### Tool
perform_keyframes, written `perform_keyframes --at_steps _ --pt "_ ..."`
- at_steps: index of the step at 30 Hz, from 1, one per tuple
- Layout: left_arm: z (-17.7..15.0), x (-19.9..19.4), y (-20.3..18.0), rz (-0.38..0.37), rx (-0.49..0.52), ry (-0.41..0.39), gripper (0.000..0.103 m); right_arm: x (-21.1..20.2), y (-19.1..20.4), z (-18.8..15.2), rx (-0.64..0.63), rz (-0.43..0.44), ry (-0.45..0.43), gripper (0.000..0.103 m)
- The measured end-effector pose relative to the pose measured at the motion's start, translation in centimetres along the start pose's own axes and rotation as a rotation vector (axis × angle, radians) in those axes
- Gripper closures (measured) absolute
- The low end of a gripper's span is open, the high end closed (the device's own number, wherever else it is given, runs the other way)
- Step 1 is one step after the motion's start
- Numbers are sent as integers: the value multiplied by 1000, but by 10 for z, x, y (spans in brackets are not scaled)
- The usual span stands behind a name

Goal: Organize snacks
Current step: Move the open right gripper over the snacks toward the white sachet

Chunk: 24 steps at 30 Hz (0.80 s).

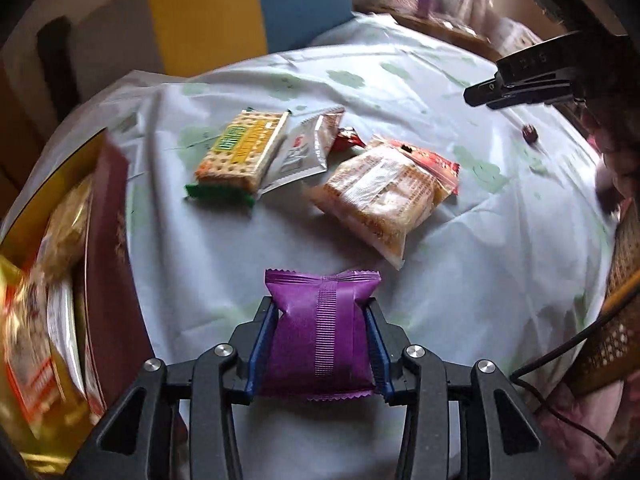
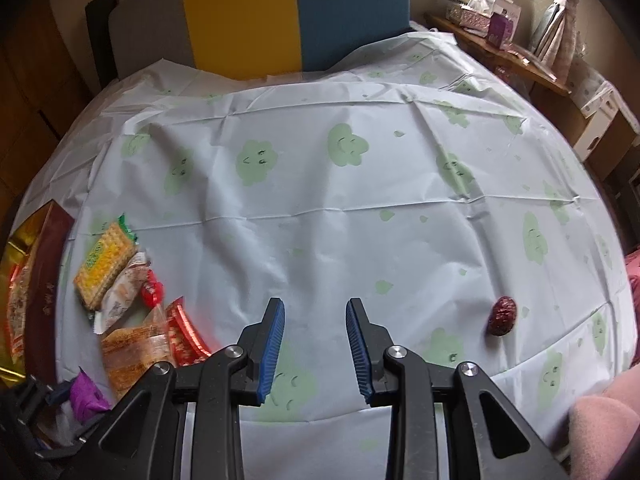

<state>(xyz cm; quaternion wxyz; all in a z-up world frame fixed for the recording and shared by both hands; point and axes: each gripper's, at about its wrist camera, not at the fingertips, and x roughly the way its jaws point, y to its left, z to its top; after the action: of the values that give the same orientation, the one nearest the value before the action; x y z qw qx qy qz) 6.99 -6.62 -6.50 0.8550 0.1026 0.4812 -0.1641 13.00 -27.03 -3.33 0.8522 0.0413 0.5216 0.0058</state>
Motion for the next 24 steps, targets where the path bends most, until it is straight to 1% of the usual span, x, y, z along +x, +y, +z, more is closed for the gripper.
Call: perform_keyframes --at_steps 1,2,4,7,11,13,14,15,17,21,24 --pt "-2 0 0 3 -16 -17 58 0 0 0 7 44 3 71" --pt "-9 -4 -1 6 -19 -28 58 0 1 0 11 116 16 71" --pt "-15 -7 -1 16 -6 -57 58 2 7 -2 4 179 41 71" --pt "-19 -6 -3 19 -2 -86 59 4 16 -5 -30 203 55 71" --pt "-19 -2 -2 19 -10 -105 59 9 30 -9 -88 195 73 71" --pt "-20 -3 -2 20 -16 -113 59 9 39 -12 -130 181 60 77" --pt "-21 -3 -2 20 -19 -117 59 7 42 -12 -152 185 44 77" --pt "-22 -4 -2 19 -21 -120 59 5 48 -13 -179 207 24 77" --pt "-21 -3 -2 14 -25 -124 59 6 61 -14 -220 261 14 77" --pt "-23 -5 0 6 -37 -129 59 18 79 -14 -257 285 40 77" --pt "-24 -5 0 4 -40 -137 59 26 84 -9 -238 296 31 77"
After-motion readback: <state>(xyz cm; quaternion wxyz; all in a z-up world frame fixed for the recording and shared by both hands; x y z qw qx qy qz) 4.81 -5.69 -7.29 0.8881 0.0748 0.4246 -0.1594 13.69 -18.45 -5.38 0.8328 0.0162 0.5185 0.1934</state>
